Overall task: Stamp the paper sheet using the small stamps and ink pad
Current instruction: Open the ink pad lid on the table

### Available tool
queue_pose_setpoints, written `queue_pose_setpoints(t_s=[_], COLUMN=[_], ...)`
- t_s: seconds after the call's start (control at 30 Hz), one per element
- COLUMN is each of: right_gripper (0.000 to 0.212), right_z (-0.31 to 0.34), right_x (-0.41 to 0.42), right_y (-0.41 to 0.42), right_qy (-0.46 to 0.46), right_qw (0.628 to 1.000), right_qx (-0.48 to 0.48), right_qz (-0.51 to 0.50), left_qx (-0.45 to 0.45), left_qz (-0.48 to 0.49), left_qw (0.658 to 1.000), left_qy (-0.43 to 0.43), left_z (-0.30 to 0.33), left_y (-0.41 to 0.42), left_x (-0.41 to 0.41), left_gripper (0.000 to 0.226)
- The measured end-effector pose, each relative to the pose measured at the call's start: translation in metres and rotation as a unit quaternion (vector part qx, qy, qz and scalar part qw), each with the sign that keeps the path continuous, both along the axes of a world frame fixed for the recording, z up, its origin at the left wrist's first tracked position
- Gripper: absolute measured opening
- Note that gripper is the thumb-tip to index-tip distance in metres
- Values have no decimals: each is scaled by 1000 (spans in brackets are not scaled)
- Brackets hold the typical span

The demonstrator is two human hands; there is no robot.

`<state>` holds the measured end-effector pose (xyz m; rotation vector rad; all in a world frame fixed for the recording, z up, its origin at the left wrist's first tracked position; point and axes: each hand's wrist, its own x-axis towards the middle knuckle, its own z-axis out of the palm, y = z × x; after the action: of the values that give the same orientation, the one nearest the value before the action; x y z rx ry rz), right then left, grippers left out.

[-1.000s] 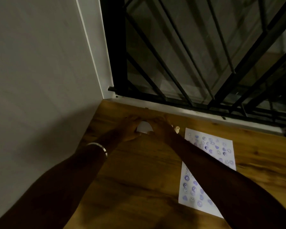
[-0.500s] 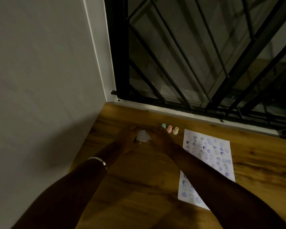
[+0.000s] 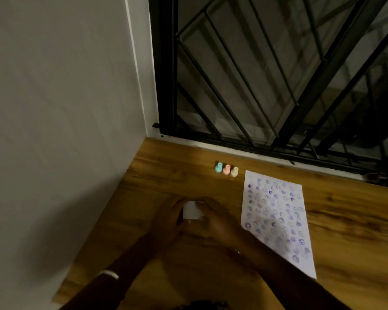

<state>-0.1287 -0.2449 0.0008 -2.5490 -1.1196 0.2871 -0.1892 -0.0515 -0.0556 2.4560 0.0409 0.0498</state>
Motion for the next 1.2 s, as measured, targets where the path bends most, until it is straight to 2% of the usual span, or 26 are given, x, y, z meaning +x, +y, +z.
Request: queue_pose_setpoints(t_s=[0.1, 0.27, 0.37, 0.47, 0.57, 0.67, 0.97, 1.2], right_gripper=[54, 55, 56, 49, 38, 22, 18, 22], right_z=[-10, -17, -17, -13, -2, 6, -5, -16], right_x=[-23, -42, -40, -34, -24, -15, 20, 31], right_y=[-6, -24, -27, -30, -30, -25, -3, 2], right_qy=[-14, 5, 42, 75, 124, 173, 88, 83], right_qw=[1000, 1000, 999, 997, 989, 977, 981, 985], right_qx=[2, 13, 16, 32, 76, 122, 154, 129], right_qz=[2, 15, 12, 0, -10, -33, -84, -78], left_qx=[5, -25, -21, -41, -60, -65, -68, -83], left_qz=[0, 1, -7, -3, 16, 38, 101, 117], left_qw=[1000, 1000, 1000, 999, 998, 997, 992, 990], left_qy=[-2, 7, 10, 12, 5, -11, -13, 11], left_z=[-5, 5, 14, 16, 20, 27, 26, 20], left_y=[-7, -16, -16, -12, -7, -5, -10, -10], left_x=[-29, -58, -59, -55, -50, -41, -21, -14], left_gripper=[73, 72, 81, 88, 83, 67, 26, 31])
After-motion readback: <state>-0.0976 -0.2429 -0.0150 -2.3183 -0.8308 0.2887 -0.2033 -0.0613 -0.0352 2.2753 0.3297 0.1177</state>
